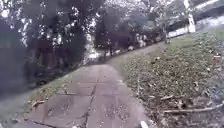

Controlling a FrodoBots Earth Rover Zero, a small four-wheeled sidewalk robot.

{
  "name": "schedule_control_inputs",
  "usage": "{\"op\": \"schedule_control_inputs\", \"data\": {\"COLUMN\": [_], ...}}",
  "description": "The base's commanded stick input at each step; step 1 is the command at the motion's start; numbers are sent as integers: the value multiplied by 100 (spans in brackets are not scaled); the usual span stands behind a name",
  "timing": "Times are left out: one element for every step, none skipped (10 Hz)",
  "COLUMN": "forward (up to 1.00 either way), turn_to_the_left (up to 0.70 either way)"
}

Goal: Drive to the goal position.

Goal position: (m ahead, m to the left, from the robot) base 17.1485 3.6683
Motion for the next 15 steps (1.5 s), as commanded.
{"op": "schedule_control_inputs", "data": {"forward": [85,85,85,85,85,85,85,85,85,85,85,85,85,85,85], "turn_to_the_left": [0,0,0,0,0,0,0,0,0,0,34,15,0,0,0]}}
